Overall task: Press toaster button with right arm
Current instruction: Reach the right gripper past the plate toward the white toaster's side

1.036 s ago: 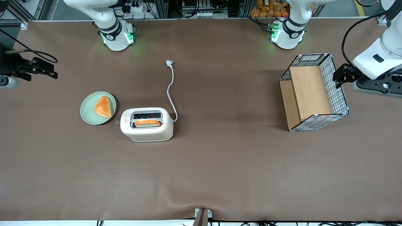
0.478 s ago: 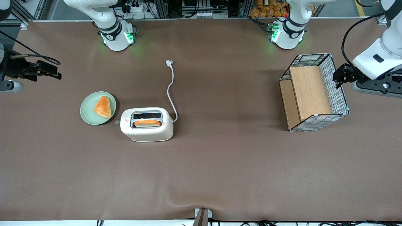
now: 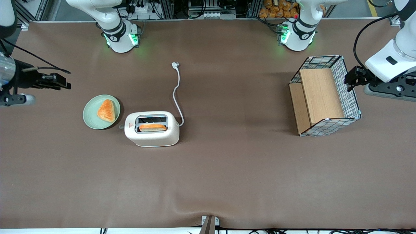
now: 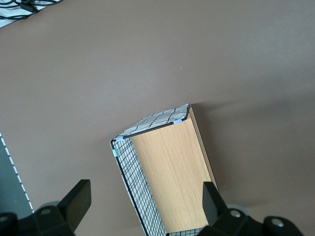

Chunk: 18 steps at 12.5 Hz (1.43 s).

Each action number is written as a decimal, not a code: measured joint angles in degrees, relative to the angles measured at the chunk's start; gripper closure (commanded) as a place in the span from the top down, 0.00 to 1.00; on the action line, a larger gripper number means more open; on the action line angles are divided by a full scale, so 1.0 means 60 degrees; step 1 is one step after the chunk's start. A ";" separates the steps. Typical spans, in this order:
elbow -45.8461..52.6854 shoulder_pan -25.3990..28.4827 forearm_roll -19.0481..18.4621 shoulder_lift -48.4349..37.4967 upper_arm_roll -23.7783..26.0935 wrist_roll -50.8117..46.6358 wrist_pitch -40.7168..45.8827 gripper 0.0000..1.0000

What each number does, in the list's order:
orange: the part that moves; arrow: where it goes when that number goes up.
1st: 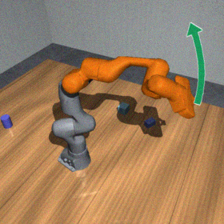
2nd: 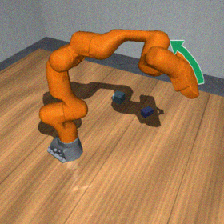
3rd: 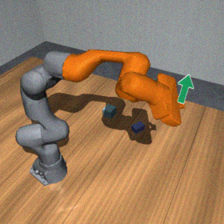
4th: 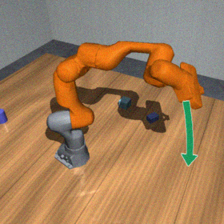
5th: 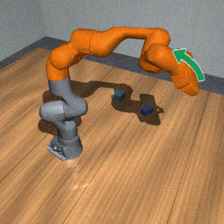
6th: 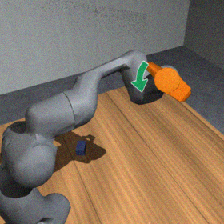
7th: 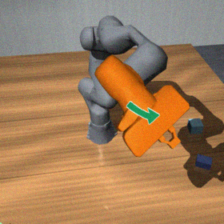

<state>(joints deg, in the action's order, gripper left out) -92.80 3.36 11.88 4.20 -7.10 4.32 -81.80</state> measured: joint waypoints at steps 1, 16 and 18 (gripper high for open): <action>-0.0004 -0.0011 0.0261 0.0142 -0.0003 0.0000 -0.0018 0.00; -0.1256 0.0099 0.1877 0.0945 0.0117 0.0002 -0.2547 0.00; -0.1379 0.0098 0.2235 0.1033 0.0115 0.0099 -0.2739 0.00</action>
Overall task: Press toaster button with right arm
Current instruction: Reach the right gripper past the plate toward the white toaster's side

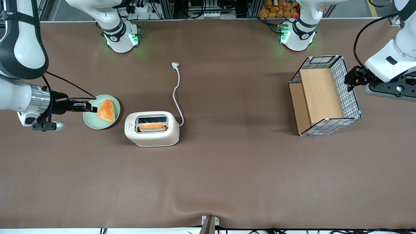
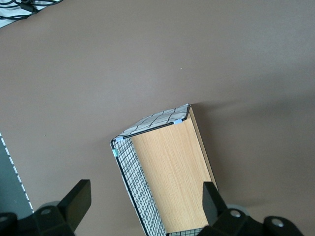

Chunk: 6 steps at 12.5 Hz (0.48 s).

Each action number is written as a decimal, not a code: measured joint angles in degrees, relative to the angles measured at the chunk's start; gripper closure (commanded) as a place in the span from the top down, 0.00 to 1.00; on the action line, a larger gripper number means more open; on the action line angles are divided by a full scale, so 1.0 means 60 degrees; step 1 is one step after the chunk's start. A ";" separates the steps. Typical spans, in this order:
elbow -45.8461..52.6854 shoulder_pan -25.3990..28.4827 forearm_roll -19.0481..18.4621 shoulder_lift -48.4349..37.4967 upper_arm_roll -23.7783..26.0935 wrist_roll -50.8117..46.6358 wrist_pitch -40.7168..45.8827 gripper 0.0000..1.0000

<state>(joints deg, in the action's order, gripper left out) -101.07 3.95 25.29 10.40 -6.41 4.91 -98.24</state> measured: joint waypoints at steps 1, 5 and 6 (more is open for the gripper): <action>-0.0068 -0.0001 0.0245 0.0042 -0.0002 0.0165 -0.0079 0.00; -0.0432 -0.0077 0.0793 0.0349 -0.0039 0.0909 -0.0568 0.00; -0.0486 -0.0170 0.1078 0.0514 -0.0057 0.1297 -0.0609 0.00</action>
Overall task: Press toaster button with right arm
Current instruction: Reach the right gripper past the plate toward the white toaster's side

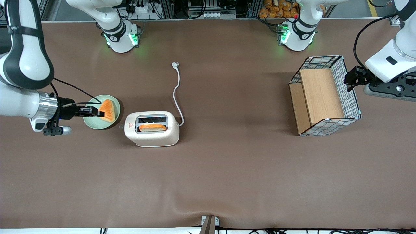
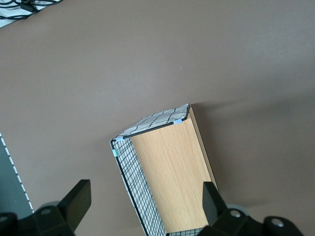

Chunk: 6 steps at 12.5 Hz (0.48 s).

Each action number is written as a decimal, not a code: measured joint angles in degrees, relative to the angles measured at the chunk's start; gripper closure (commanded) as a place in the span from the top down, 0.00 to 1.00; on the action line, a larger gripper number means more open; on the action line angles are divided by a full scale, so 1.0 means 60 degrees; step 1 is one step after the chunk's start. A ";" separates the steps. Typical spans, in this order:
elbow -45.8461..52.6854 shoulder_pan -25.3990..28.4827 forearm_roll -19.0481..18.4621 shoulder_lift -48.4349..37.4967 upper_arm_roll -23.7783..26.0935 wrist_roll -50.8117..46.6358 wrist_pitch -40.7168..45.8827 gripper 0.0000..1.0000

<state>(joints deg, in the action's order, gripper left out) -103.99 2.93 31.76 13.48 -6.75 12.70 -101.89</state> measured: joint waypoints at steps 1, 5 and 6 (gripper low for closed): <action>-0.0043 -0.0139 0.0315 0.0209 -0.0010 0.0470 -0.0022 0.00; -0.0065 -0.0439 0.0933 0.0980 -0.0027 0.1581 -0.0241 0.00; -0.0066 -0.0437 0.1097 0.1076 -0.0014 0.1640 -0.0307 0.00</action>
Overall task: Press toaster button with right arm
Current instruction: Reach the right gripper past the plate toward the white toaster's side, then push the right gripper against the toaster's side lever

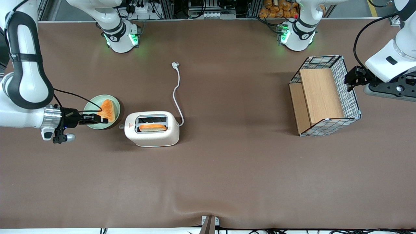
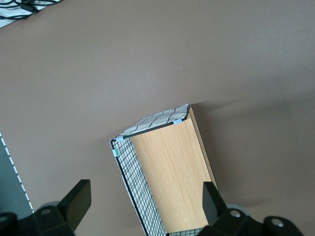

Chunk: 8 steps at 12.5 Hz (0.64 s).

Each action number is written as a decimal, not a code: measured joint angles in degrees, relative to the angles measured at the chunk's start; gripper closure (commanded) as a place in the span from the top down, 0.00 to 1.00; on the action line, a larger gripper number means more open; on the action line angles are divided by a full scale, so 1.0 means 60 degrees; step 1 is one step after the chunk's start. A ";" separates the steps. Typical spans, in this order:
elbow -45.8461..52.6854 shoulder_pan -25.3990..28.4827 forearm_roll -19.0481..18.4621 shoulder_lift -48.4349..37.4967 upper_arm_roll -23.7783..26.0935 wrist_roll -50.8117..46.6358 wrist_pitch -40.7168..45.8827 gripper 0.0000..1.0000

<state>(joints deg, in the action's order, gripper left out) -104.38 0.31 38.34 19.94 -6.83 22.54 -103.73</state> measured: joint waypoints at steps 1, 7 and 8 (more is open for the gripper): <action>0.0000 0.0005 0.0260 0.0093 0.0013 0.0066 -0.0032 0.00; 0.0005 0.0020 0.1301 0.0612 0.0047 0.0408 -0.0134 0.00; 0.0006 0.0020 0.1462 0.0704 0.0047 0.0415 -0.0139 0.00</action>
<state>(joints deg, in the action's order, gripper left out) -104.34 0.43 47.11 24.17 -6.55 25.03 -104.56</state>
